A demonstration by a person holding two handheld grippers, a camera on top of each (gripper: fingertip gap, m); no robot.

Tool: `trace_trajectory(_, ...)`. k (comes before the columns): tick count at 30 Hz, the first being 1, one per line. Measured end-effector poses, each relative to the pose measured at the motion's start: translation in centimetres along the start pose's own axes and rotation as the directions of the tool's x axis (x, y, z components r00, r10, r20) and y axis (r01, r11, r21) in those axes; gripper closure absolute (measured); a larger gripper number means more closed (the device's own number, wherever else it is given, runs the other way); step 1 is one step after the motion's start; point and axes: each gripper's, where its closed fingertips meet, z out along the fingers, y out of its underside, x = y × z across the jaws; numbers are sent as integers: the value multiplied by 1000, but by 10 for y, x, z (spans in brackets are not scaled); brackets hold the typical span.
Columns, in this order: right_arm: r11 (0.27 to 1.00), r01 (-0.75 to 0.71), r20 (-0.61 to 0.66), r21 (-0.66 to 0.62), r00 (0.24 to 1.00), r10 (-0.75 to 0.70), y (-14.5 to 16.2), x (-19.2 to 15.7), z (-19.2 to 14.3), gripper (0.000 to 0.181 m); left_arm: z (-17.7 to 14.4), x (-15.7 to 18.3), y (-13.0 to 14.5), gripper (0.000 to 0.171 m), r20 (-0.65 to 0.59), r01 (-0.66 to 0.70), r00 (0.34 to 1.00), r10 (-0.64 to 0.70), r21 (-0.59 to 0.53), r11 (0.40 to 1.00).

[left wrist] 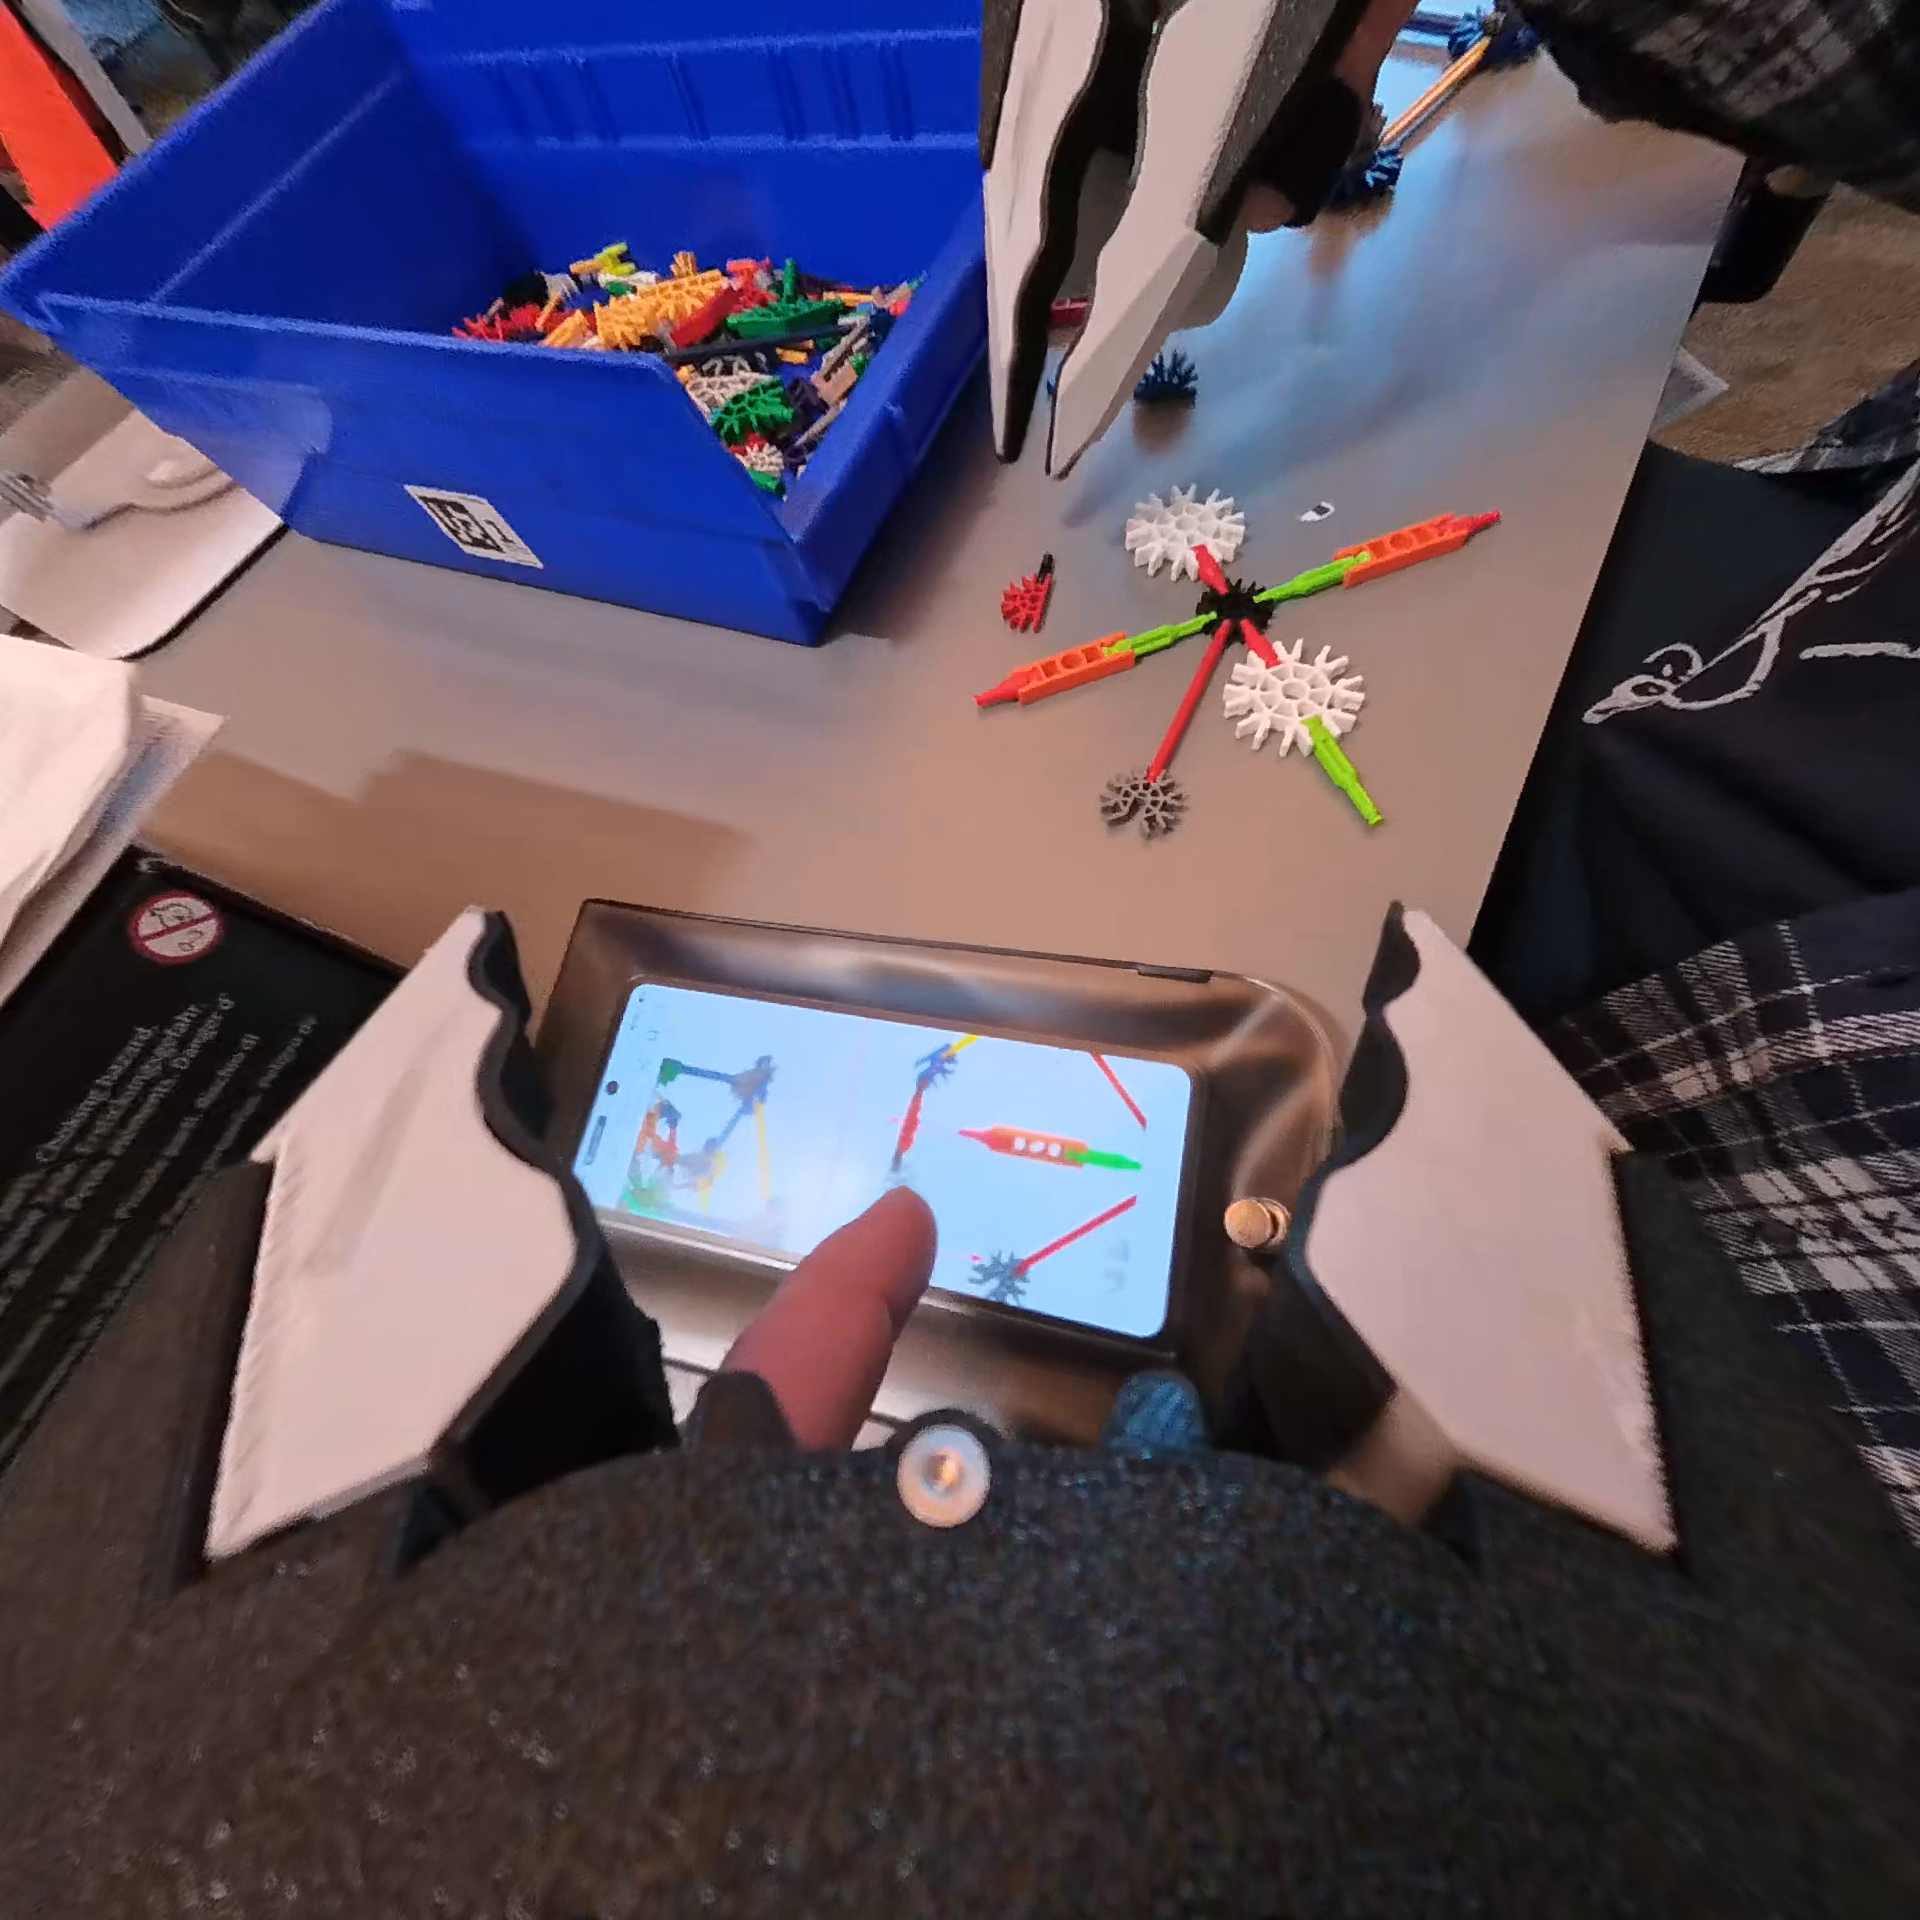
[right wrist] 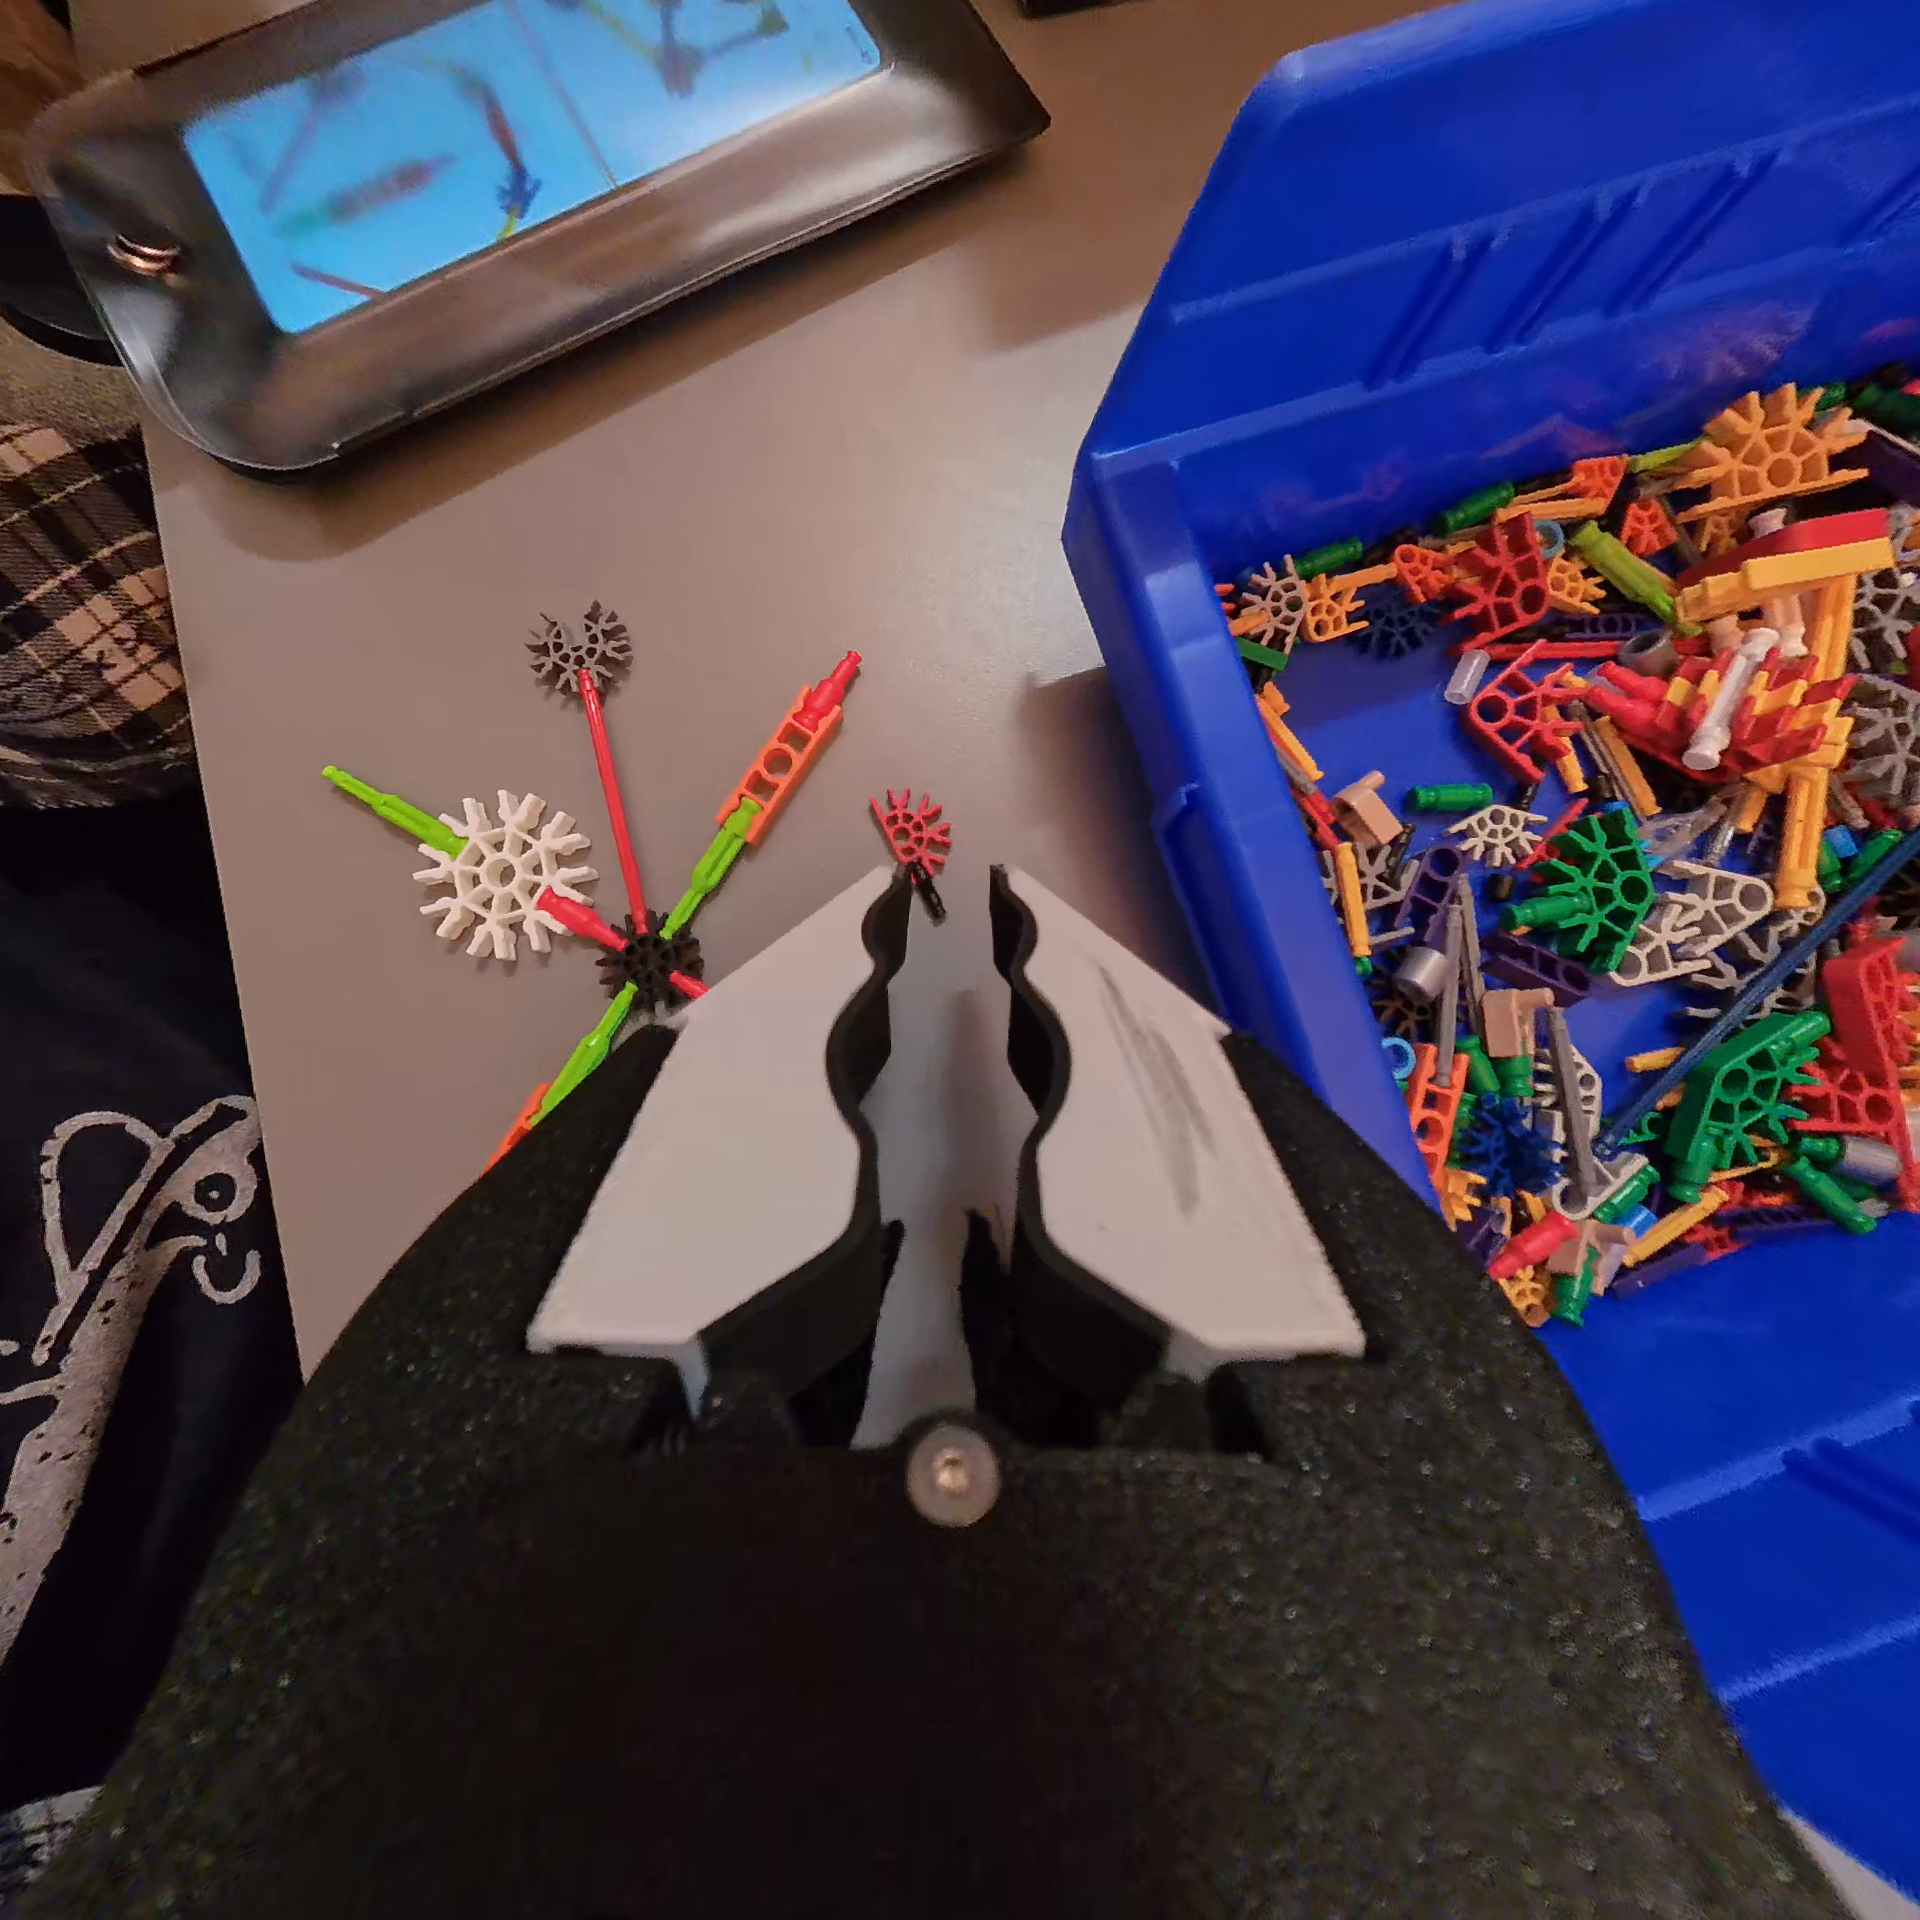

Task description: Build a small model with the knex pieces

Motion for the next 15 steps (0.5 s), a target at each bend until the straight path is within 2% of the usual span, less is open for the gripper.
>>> trace_trajectory(10,999,35,-46,-2,998,-36,2,6,-8,164,-5,-17,-33,23,43,-82,996,79,59,995)
trace_trajectory(15,999,46,-55,-18,997,-47,9,6,-8,167,-2,-37,-60,36,90,-146,986,139,67,987)
